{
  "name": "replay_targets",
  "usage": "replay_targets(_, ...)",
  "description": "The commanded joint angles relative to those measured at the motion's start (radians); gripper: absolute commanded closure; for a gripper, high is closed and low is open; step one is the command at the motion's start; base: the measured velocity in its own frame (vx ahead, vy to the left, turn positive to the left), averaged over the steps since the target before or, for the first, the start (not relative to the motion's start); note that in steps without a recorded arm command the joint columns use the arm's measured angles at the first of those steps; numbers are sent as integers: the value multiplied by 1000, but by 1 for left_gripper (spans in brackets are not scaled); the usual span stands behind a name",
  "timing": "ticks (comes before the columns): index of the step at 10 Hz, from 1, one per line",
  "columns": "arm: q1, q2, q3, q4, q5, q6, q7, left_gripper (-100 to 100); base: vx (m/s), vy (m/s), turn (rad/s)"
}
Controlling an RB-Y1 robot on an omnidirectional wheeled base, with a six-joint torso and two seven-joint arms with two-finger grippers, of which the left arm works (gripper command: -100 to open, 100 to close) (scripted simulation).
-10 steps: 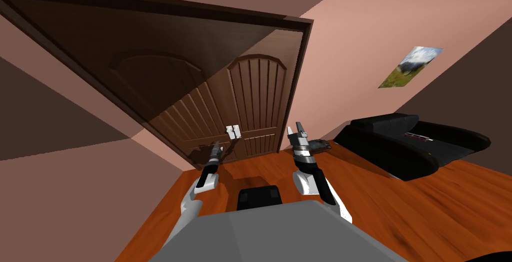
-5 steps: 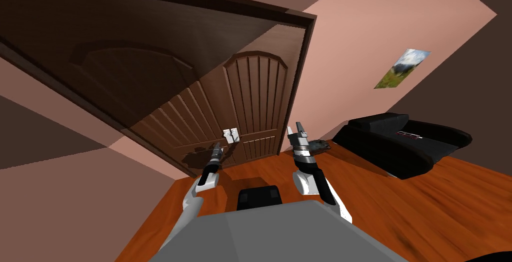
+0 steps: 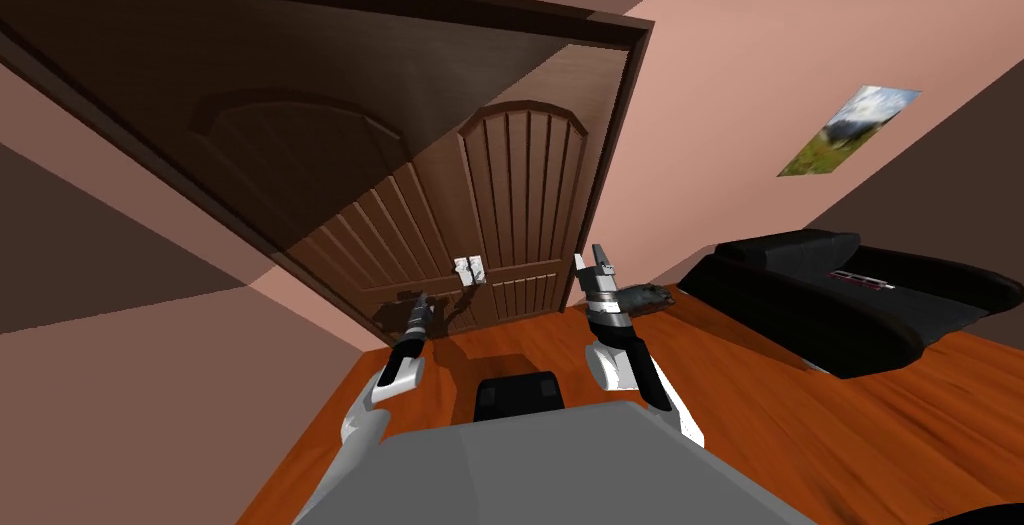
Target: Pull the door open
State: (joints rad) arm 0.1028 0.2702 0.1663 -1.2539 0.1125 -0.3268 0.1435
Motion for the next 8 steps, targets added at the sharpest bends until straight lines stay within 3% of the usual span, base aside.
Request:
replay_targets(1,9,16,29,17,5,5,0,-100,77,77,62)
replay_targets(4,5,25,45,36,9,-1,3,-100,153,67,-15)
replay_targets(8,-37,-1,6,29,4,-9,5,-100,189,0,-121)
